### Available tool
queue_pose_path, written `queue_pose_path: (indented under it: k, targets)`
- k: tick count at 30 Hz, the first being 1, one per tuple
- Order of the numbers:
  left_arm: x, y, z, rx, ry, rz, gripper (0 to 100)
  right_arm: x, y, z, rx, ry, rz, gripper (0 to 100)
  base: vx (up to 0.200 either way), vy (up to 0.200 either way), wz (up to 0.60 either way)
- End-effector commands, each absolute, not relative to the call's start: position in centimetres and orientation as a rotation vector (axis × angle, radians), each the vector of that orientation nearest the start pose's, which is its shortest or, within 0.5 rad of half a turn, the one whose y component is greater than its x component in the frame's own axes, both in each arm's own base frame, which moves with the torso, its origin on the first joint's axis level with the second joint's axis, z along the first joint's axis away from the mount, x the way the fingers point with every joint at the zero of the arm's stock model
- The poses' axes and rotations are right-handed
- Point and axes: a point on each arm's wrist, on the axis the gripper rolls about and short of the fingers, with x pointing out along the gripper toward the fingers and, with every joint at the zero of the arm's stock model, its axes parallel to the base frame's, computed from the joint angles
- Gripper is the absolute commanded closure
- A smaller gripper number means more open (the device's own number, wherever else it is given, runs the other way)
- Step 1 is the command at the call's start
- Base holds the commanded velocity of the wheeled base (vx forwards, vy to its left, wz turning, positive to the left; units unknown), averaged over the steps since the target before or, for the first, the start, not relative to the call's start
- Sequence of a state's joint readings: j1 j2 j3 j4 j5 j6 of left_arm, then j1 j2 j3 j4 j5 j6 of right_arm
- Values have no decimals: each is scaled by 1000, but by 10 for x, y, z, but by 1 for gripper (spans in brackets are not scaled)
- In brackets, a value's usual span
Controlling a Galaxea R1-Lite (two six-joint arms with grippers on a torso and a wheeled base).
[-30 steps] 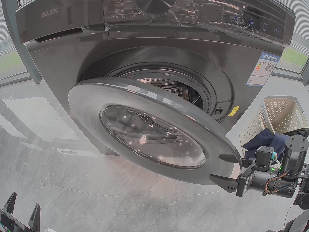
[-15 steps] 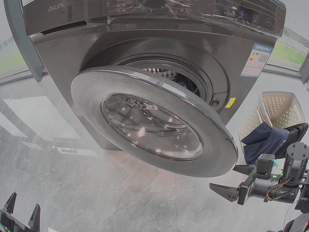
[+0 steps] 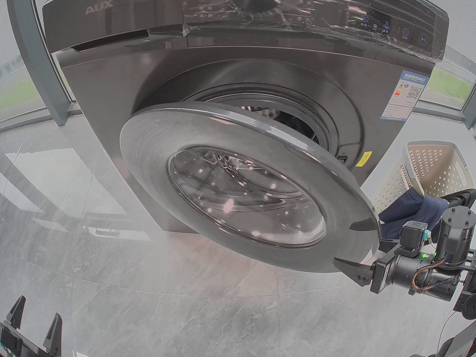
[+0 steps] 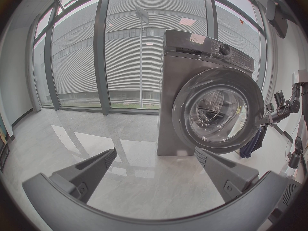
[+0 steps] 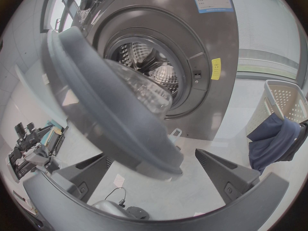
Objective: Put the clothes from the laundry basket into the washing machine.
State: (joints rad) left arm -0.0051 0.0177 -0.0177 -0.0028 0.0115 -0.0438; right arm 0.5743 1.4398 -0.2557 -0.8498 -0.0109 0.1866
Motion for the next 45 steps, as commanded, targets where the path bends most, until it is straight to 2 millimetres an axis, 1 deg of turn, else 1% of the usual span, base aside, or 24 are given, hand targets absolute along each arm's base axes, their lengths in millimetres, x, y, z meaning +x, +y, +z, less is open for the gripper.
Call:
queue_pose_path:
  k: [1, 8, 12, 14, 17, 20, 24, 27, 30, 33, 35, 37, 38, 42, 45]
  targets:
    - [-23, 0, 76, -44, -2, 8, 0, 164, 101, 132, 87, 365, 502, 0, 0, 0, 0]
    - [-23, 0, 76, -44, -2, 8, 0, 163, 102, 130, 83, 373, 508, 0, 0, 0, 0]
    - [-23, 0, 76, -44, -2, 8, 0, 165, 104, 132, 83, 367, 514, 0, -200, 0, 0]
    - [-23, 0, 76, -44, -2, 8, 0, 165, 105, 131, 81, 369, 519, 0, 0, 0, 0]
    - [-23, 0, 76, -44, -2, 6, 0, 159, 108, 128, 77, 388, 552, 0, 0, 0, 0]
    - [-23, 0, 76, -44, -2, 8, 0, 147, 112, 122, 62, 415, 597, 0, 0, 0, 0]
    - [-23, 0, 76, -44, -2, 6, 0, 139, 109, 122, 59, 411, 613, 0, 0, 0, 0]
    - [-23, 0, 76, -44, -2, 8, 0, 140, 107, 123, 63, 401, 602, 0, 0, 0, 0]
    - [-23, 0, 76, -44, -2, 8, 0, 151, 106, 128, 73, 380, 564, 0, 0, 0, 0]
    - [-23, 0, 76, -44, -2, 6, 0, 158, 113, 130, 74, 383, 571, 0, 0, 0, 0]
    - [-23, 0, 76, -43, -2, 6, 0, 165, 122, 129, 70, 391, 585, 0, 0, 0, 0]
    - [-23, 0, 76, -43, -2, 6, 0, 168, 125, 129, 70, 393, 590, 0, -200, 0, 0]
    - [-23, 0, 76, -43, -2, 8, 0, 171, 130, 129, 70, 396, 600, 0, -200, 0, 0]
    - [-23, 0, 76, -43, -2, 6, 0, 172, 138, 127, 65, 403, 623, 0, -150, 0, 0]
    - [-23, 0, 76, -43, -2, 6, 0, 164, 142, 125, 68, 384, 666, 0, 0, 0, 0]
